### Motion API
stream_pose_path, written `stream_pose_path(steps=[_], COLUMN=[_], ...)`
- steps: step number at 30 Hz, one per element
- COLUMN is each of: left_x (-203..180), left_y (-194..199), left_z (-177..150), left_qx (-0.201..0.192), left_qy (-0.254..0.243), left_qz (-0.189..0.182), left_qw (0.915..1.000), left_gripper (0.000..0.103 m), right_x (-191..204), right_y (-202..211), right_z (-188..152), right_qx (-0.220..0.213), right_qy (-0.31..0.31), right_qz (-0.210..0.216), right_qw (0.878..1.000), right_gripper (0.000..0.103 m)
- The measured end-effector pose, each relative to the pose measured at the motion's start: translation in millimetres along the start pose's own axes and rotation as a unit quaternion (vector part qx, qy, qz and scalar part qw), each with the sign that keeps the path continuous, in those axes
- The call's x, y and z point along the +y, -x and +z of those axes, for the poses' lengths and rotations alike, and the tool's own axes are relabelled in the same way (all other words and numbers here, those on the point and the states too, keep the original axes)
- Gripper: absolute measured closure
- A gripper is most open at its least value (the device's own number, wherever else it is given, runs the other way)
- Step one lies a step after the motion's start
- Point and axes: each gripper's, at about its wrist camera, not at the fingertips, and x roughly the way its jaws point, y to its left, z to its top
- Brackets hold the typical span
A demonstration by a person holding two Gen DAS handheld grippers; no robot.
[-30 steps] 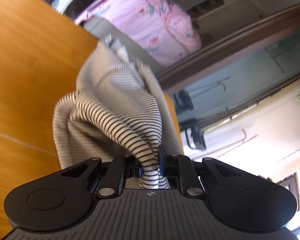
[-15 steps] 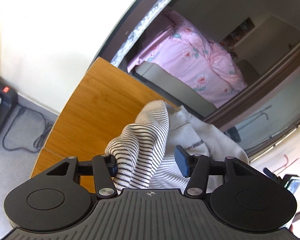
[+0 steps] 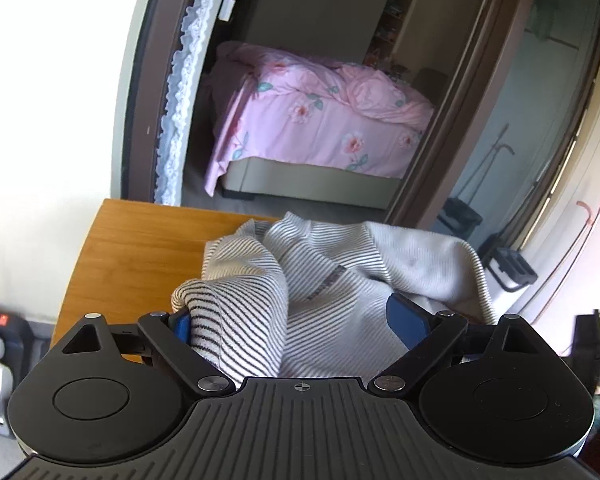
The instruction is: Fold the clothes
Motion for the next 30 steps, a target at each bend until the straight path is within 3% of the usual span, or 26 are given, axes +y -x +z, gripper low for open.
stream_pose_path(steps=[4,7,10,11,14,16,18,22,25,27,29,30], left_x=[29.8,49.3,54.6,52.7,48.1,46.4,44.0,37.7,28.7,21.5,16.4,14.9], left_y=[-17.8,-29.3,-31.5,-26.9,-4.6,13.0,30.3,63.0,75.5,71.2,50.5,33.8], left_z=[-3.6,-6.7,-9.7,-10.2,-12.6,-14.9,-17.6,-20.8,-15.5,-9.9,-3.7,-0.4], left_qx=[0.024,0.043,0.053,0.051,0.052,0.053,0.052,0.039,0.019,0.01,0.01,0.016], left_qy=[0.0,0.016,0.032,0.029,0.023,0.024,0.025,0.034,0.032,0.016,-0.008,-0.019], left_qz=[0.033,0.044,0.04,0.033,0.006,-0.007,-0.016,-0.039,-0.052,-0.045,-0.024,-0.012], left_qw=[0.9992,0.998,0.9973,0.9977,0.9984,0.9983,0.9982,0.9979,0.9979,0.9988,0.9996,0.9996], left_gripper=[0.008,0.009,0.008,0.008,0.004,0.003,0.002,0.002,0.0,0.0,0.0,0.0], right_x=[5.3,17.9,25.0,24.7,37.1,37.0,22.9,-4.7,-10.5,-11.4,-11.1,-10.9], right_y=[32.6,36.4,38.8,41.0,46.9,31.0,0.8,-67.9,-89.0,-91.4,-89.4,-87.0], right_z=[-21.7,-23.3,-6.4,6.5,47.3,76.9,100.1,116.6,107.8,102.1,97.2,95.4], right_qx=[0.028,0.047,0.066,0.044,-0.048,-0.079,-0.066,-0.016,-0.001,-0.001,-0.004,-0.007], right_qy=[-0.049,-0.037,-0.033,-0.025,0.071,0.121,0.121,0.126,0.135,0.14,0.146,0.147], right_qz=[0.059,0.044,0.075,0.082,0.019,-0.035,-0.061,-0.084,-0.073,-0.062,-0.051,-0.045], right_qw=[0.997,0.997,0.994,0.995,0.996,0.989,0.989,0.988,0.988,0.988,0.988,0.988], right_gripper=[0.0,0.0,0.0,0.0,0.001,0.018,0.033,0.031,0.022,0.022,0.037,0.057])
